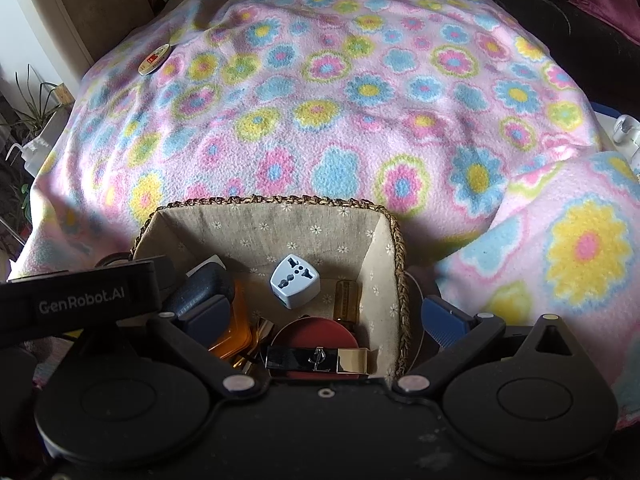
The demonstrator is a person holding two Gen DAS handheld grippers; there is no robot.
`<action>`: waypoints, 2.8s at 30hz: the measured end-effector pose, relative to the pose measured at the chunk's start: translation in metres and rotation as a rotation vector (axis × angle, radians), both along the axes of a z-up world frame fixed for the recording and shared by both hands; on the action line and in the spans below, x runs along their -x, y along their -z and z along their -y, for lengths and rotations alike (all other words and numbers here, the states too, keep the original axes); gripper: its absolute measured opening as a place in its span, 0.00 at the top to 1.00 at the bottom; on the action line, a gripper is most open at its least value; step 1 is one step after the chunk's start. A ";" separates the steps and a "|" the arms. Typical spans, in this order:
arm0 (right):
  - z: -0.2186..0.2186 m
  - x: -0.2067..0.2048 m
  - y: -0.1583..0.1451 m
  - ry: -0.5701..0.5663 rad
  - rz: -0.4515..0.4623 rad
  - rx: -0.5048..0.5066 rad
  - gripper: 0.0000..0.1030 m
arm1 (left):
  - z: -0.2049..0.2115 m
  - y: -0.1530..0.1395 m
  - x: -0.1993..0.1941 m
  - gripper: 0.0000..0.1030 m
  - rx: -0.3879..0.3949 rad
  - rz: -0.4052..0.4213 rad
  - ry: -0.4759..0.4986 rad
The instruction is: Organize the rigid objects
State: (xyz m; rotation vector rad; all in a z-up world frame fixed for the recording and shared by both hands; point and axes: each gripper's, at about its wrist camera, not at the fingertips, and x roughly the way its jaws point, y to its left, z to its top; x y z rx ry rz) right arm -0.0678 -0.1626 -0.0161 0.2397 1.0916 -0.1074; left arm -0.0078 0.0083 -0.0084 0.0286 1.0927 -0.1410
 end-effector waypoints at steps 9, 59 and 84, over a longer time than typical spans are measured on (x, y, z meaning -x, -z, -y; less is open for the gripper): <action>0.001 0.000 0.000 -0.001 -0.001 0.003 0.00 | 0.000 0.000 0.000 0.04 -0.002 -0.001 0.002; 0.010 -0.001 0.002 0.072 -0.011 0.005 0.00 | 0.007 0.010 -0.004 0.04 -0.180 -0.036 -0.014; 0.008 -0.002 0.002 0.070 -0.014 0.007 0.00 | 0.007 0.012 -0.006 0.04 -0.173 -0.052 -0.012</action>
